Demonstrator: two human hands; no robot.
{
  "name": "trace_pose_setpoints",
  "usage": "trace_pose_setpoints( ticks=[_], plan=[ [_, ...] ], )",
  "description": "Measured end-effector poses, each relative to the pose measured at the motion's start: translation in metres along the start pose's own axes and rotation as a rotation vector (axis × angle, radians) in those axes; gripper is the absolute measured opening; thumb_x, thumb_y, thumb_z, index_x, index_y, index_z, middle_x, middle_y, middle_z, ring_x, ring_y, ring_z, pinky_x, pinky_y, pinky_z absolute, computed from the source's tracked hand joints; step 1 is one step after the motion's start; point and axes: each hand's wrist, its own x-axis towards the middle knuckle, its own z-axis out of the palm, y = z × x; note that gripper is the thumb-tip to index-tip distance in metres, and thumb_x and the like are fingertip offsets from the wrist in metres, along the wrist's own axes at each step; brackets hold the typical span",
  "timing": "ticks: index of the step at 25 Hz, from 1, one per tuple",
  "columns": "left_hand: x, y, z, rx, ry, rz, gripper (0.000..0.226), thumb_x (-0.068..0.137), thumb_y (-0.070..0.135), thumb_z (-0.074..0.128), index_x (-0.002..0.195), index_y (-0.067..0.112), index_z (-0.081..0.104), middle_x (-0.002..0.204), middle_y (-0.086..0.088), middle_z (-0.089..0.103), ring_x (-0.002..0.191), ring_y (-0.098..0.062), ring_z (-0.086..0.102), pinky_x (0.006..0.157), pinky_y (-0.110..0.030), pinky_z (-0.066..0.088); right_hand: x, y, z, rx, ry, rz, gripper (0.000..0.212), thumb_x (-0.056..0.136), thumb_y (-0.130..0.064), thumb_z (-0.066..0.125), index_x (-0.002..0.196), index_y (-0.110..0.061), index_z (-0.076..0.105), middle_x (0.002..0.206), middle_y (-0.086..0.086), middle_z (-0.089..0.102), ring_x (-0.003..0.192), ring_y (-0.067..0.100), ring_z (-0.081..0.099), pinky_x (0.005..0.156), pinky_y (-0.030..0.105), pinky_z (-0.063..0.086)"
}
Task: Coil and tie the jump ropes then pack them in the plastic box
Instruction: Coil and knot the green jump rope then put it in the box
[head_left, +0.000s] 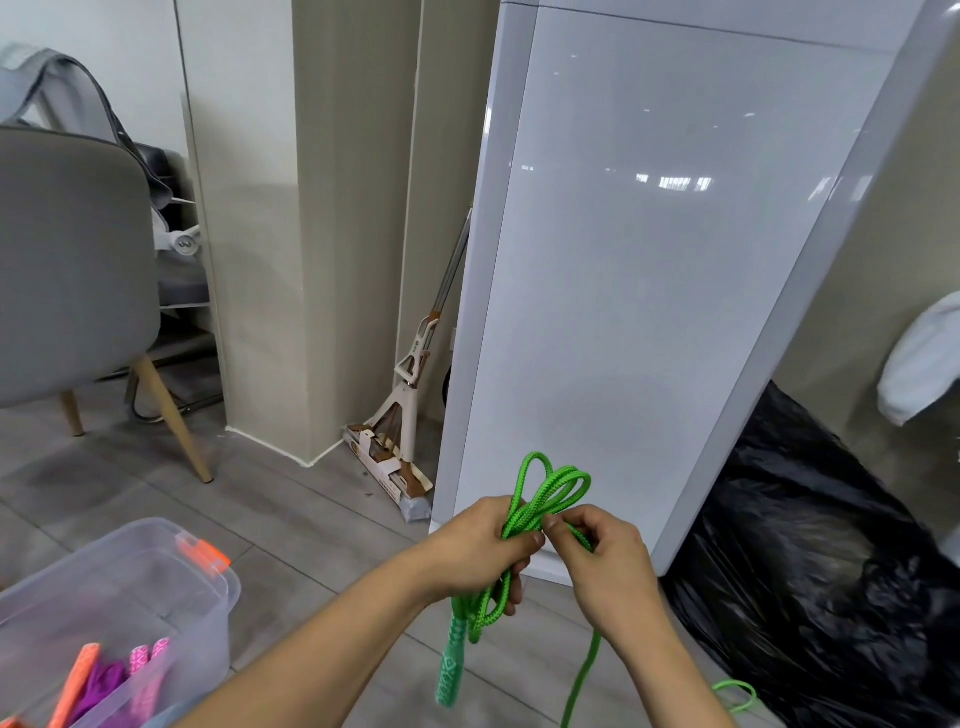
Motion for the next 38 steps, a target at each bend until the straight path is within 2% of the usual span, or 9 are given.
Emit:
trace_pose_setpoints(
  ticks=[4, 7, 10, 14, 20, 25, 28, 34, 38],
  plan=[
    [0.005, -0.001, -0.001, 0.181, 0.115, 0.039, 0.018, 0.100, 0.024, 0.052, 0.082, 0.023, 0.048, 0.069, -0.002, 0.050, 0.051, -0.017, 0.050, 0.049, -0.033, 0.051, 0.002, -0.003, 0.000, -0.011, -0.004, -0.011, 0.015, 0.095, -0.028, 0.065, 0.083, -0.025, 0.074, 0.069, -0.024, 0.067, 0.065, -0.004, 0.058, 0.055, 0.008, 0.038],
    [0.013, -0.011, -0.010, 0.221, 0.282, 0.039, 0.019, 0.095, 0.035, 0.052, 0.076, 0.035, 0.048, 0.069, 0.001, 0.052, 0.057, -0.021, 0.050, 0.061, -0.046, 0.053, 0.002, -0.002, 0.001, -0.009, -0.034, 0.005, 0.016, 0.097, -0.031, 0.062, 0.087, -0.029, 0.074, 0.070, -0.013, 0.069, 0.069, 0.004, 0.062, 0.060, 0.019, 0.043],
    [0.019, -0.013, -0.026, 0.043, 0.590, -0.003, 0.014, 0.094, 0.034, 0.052, 0.081, 0.028, 0.052, 0.070, -0.003, 0.055, 0.057, -0.025, 0.054, 0.063, -0.045, 0.055, 0.003, 0.000, -0.003, -0.037, -0.050, 0.058, 0.020, 0.097, -0.032, 0.059, 0.084, -0.030, 0.074, 0.073, 0.002, 0.068, 0.075, 0.018, 0.065, 0.062, 0.024, 0.046],
    [0.020, -0.018, -0.044, -0.361, 0.853, -0.088, 0.017, 0.103, 0.014, 0.048, 0.088, 0.006, 0.050, 0.068, -0.013, 0.048, 0.037, -0.016, 0.050, 0.043, -0.030, 0.048, 0.002, 0.007, -0.011, -0.166, 0.034, 0.099, 0.029, 0.095, -0.042, 0.062, 0.073, -0.025, 0.071, 0.059, 0.001, 0.058, 0.058, 0.018, 0.053, 0.054, 0.029, 0.038],
    [0.017, -0.002, -0.029, -0.631, 0.564, -0.059, 0.007, 0.105, 0.010, 0.044, 0.104, 0.004, 0.048, 0.079, -0.015, 0.067, 0.057, -0.029, 0.067, 0.056, -0.041, 0.059, 0.002, -0.002, -0.008, 0.010, 0.022, 0.041, 0.030, 0.101, -0.015, 0.046, 0.100, -0.029, 0.072, 0.054, -0.007, 0.043, 0.046, 0.007, 0.034, 0.048, 0.023, 0.029],
    [0.013, 0.003, -0.005, -0.606, 0.393, -0.051, 0.012, 0.106, 0.012, 0.045, 0.114, 0.005, 0.051, 0.094, -0.015, 0.076, 0.079, -0.034, 0.074, 0.068, -0.046, 0.062, -0.003, -0.013, 0.003, 0.122, 0.029, 0.009, 0.016, 0.099, -0.015, 0.056, 0.106, -0.029, 0.062, 0.074, -0.006, 0.074, 0.063, -0.004, 0.061, 0.061, 0.019, 0.038],
    [0.014, 0.001, 0.003, -0.619, 0.355, -0.059, 0.014, 0.104, 0.011, 0.049, 0.113, 0.001, 0.053, 0.093, -0.015, 0.077, 0.078, -0.035, 0.074, 0.069, -0.046, 0.061, -0.006, -0.016, 0.009, 0.182, 0.048, 0.006, 0.013, 0.097, -0.011, 0.061, 0.098, -0.025, 0.061, 0.076, 0.000, 0.076, 0.074, 0.002, 0.071, 0.064, 0.021, 0.046],
    [0.010, 0.000, 0.012, -0.520, 0.310, -0.048, 0.019, 0.099, 0.006, 0.057, 0.108, -0.010, 0.064, 0.086, -0.014, 0.073, 0.072, -0.021, 0.074, 0.061, -0.032, 0.060, -0.009, -0.013, 0.015, 0.111, 0.097, -0.024, 0.017, 0.092, -0.016, 0.068, 0.085, -0.030, 0.073, 0.075, -0.006, 0.074, 0.064, 0.003, 0.069, 0.057, 0.016, 0.048],
    [0.014, -0.007, 0.008, -0.580, 0.349, -0.095, 0.021, 0.099, 0.010, 0.059, 0.109, -0.008, 0.063, 0.103, -0.028, 0.071, 0.092, -0.038, 0.073, 0.075, -0.050, 0.062, -0.010, -0.014, 0.018, 0.122, -0.034, -0.030, 0.033, 0.097, -0.008, 0.056, 0.098, -0.033, 0.076, 0.087, -0.013, 0.077, 0.071, 0.002, 0.073, 0.066, 0.023, 0.051]
  ],
)
